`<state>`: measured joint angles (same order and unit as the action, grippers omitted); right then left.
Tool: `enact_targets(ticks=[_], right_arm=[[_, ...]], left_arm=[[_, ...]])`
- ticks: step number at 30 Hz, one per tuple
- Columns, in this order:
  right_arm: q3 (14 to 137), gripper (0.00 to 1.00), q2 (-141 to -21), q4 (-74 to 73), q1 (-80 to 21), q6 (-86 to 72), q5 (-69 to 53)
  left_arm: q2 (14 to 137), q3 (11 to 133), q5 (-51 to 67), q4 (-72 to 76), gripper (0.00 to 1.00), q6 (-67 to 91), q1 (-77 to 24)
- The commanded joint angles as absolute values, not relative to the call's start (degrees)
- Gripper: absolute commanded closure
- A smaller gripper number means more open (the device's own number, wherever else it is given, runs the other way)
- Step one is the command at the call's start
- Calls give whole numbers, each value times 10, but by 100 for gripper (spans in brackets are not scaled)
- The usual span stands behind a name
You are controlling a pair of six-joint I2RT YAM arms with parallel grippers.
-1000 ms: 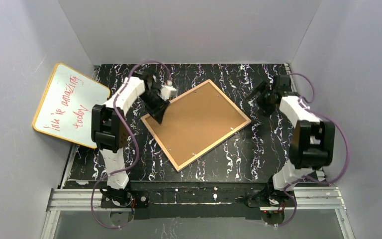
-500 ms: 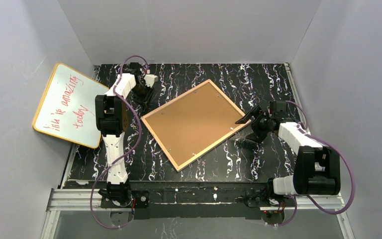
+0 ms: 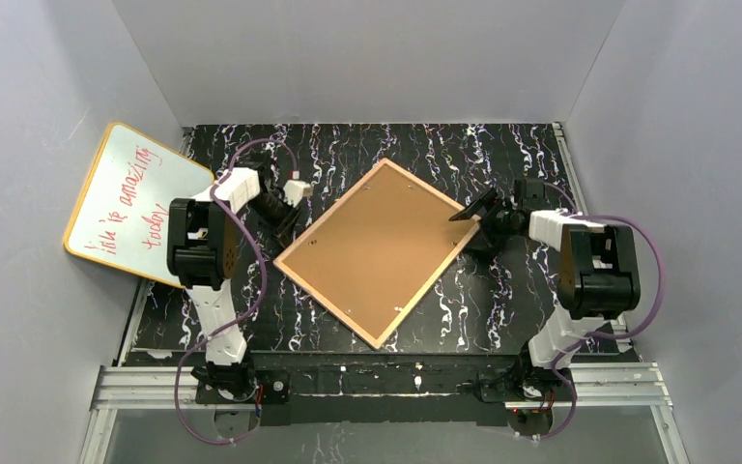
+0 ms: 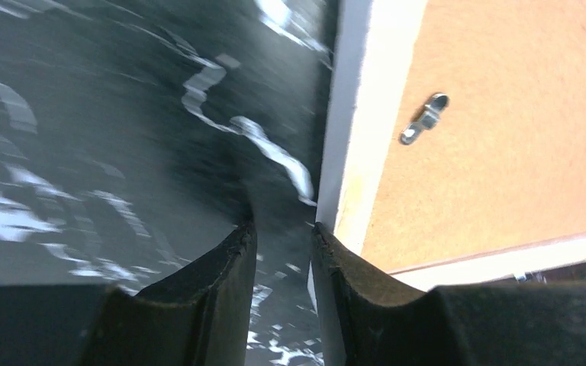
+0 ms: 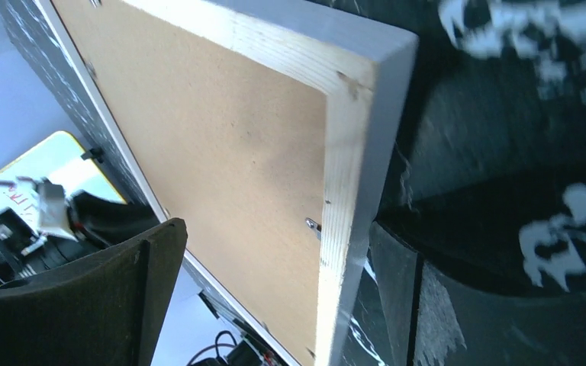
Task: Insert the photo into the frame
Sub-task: Adjust the photo frame at the center of the board.
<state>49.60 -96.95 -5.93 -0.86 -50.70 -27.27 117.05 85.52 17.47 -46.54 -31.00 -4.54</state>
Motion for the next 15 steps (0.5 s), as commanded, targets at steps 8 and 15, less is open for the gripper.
enact_targets(ticks=[8,15], right_arm=[[703,1,-1122,-66,-8,-507,-261],[774,3,-1080,-141,-8,-470,-189]], left_arm=[[1065,640,277,-540,69,-349,-146],[1037,695,306,-589,70,-345,-103]])
